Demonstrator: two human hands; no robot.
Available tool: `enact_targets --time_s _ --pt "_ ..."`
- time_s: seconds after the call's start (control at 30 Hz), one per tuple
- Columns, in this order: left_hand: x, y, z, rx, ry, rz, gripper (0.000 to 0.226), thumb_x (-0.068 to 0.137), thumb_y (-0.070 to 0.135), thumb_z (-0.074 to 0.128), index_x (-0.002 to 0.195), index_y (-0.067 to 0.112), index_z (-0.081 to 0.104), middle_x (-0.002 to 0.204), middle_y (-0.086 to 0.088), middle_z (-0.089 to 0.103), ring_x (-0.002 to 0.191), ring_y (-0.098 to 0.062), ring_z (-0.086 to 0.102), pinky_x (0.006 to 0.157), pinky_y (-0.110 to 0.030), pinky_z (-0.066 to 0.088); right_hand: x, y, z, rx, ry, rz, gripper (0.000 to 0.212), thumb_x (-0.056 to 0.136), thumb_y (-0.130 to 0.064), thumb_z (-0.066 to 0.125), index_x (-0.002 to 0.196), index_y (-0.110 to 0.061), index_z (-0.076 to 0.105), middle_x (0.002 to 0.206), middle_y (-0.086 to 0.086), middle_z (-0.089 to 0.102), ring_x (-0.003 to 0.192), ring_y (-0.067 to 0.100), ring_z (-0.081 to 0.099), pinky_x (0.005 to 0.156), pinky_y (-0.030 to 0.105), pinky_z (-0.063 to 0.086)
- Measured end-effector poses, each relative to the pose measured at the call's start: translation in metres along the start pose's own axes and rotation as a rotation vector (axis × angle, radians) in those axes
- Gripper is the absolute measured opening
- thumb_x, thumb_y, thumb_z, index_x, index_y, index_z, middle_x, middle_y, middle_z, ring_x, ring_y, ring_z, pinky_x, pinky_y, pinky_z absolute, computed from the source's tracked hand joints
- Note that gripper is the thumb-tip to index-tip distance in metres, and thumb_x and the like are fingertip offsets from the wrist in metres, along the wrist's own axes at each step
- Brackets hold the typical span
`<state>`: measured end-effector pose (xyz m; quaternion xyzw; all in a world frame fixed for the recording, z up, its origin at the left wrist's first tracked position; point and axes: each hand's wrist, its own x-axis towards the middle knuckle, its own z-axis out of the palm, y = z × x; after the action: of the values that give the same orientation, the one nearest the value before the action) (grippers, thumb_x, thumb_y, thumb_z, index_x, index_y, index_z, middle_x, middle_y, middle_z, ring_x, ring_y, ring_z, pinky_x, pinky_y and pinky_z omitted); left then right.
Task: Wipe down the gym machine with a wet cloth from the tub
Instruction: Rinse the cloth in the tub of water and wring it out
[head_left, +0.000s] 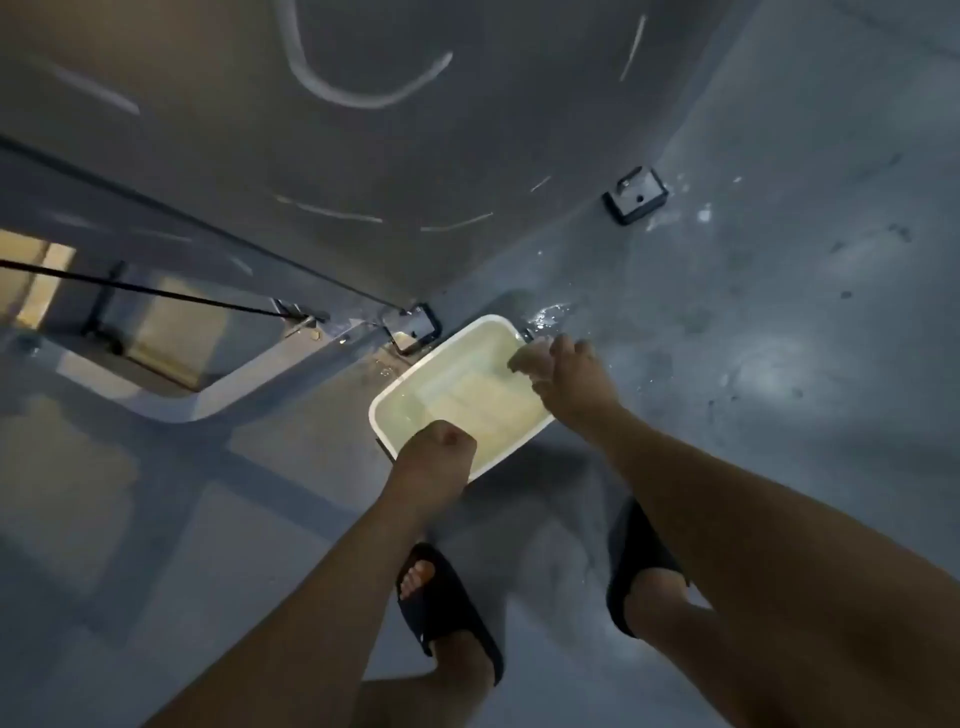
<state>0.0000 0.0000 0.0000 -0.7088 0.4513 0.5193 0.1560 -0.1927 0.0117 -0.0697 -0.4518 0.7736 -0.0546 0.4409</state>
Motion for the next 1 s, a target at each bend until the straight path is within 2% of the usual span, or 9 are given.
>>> enact_targets --time_s 0.23,0.4,0.47,0.53,0.6,0.7,0.77,0.87,1.0 --pt "0.09 -0.018 0.024 -0.368 -0.009 -0.127 0.01 0.096 0.021 0.06 0.09 0.015 0.065 0.099 -0.009 0.072 0.096 -0.026 0.066 0.097 -0.047 0.056 0.028 0.029 0.075 -0.112 0.104 -0.153 0.046 0.086 -0.009 0.05 0.13 -0.021 0.059 0.117 0.01 0.068 0.097 0.034 0.066 0.081 0.039 0.054" --pt "0.129 -0.015 0.046 -0.656 -0.112 -0.112 0.022 0.1 0.018 0.061 0.121 0.012 0.064 0.121 -0.012 0.068 0.109 -0.027 0.065 0.092 -0.04 0.053 0.052 0.048 0.091 0.07 0.451 -0.04 0.03 0.083 -0.01 0.069 0.111 -0.002 0.063 0.106 0.019 0.059 0.092 0.042 0.059 0.075 0.042 0.049" --pt "0.139 -0.007 0.057 -0.737 -0.166 -0.056 0.027 0.101 0.017 0.057 0.128 0.015 0.061 0.126 -0.01 0.066 0.119 -0.027 0.062 0.1 -0.042 0.05 0.056 0.049 0.094 0.027 0.467 -0.178 0.027 0.082 -0.002 0.065 0.108 -0.007 0.069 0.103 0.014 0.06 0.087 0.038 0.062 0.07 0.039 0.051" --pt "0.141 0.003 0.064 -0.869 -0.256 -0.036 0.026 0.101 0.018 0.052 0.122 0.018 0.067 0.123 -0.007 0.069 0.122 -0.024 0.062 0.105 -0.041 0.045 0.05 0.044 0.101 -0.009 0.452 -0.337 0.027 0.081 -0.002 0.065 0.107 -0.006 0.07 0.1 0.016 0.062 0.08 0.039 0.063 0.063 0.04 0.054" --pt "0.141 0.005 0.069 -0.955 -0.324 0.004 0.03 0.101 0.018 0.047 0.102 0.018 0.077 0.102 -0.002 0.075 0.104 -0.016 0.069 0.094 -0.033 0.049 0.041 0.036 0.107 0.067 0.378 -0.393 0.023 0.082 -0.012 0.062 0.103 -0.006 0.069 0.098 0.015 0.062 0.079 0.036 0.063 0.062 0.042 0.055" --pt "0.151 -0.009 0.067 -0.977 -0.148 0.033 0.026 0.1 0.01 0.045 0.088 0.009 0.069 0.072 -0.006 0.066 0.066 -0.015 0.06 0.064 -0.028 0.051 0.033 0.027 0.116 0.263 0.265 -0.383 0.024 0.084 -0.022 0.053 0.097 -0.01 0.069 0.098 0.008 0.064 0.079 0.02 0.058 0.072 0.035 0.053" --pt "0.165 -0.025 0.063 -0.887 0.026 -0.014 0.023 0.098 0.013 0.046 0.094 0.003 0.066 0.077 -0.017 0.064 0.056 -0.018 0.058 0.051 -0.029 0.048 0.038 0.024 0.126 0.299 0.253 -0.26 0.022 0.09 -0.024 0.058 0.103 -0.011 0.07 0.105 0.012 0.066 0.088 0.026 0.059 0.082 0.037 0.05" --pt "0.19 -0.048 0.068 -0.72 0.079 -0.095 0.029 0.102 0.028 0.051 0.112 0.005 0.065 0.099 -0.026 0.071 0.076 -0.03 0.069 0.053 -0.034 0.055 0.062 0.015 0.141 0.112 0.09 0.002 0.053 0.099 -0.046 0.055 0.142 -0.016 0.048 0.126 0.018 0.06 0.115 0.035 0.057 0.095 0.037 0.042" --pt "0.227 -0.06 0.087 -0.759 0.064 -0.113 0.03 0.098 0.038 0.063 0.12 0.017 0.064 0.111 -0.026 0.068 0.086 -0.043 0.07 0.052 -0.034 0.055 0.102 0.009 0.151 0.036 -0.119 0.07 0.047 0.1 -0.035 0.054 0.14 -0.024 0.032 0.131 0.014 0.042 0.108 0.029 0.053 0.089 0.037 0.041"
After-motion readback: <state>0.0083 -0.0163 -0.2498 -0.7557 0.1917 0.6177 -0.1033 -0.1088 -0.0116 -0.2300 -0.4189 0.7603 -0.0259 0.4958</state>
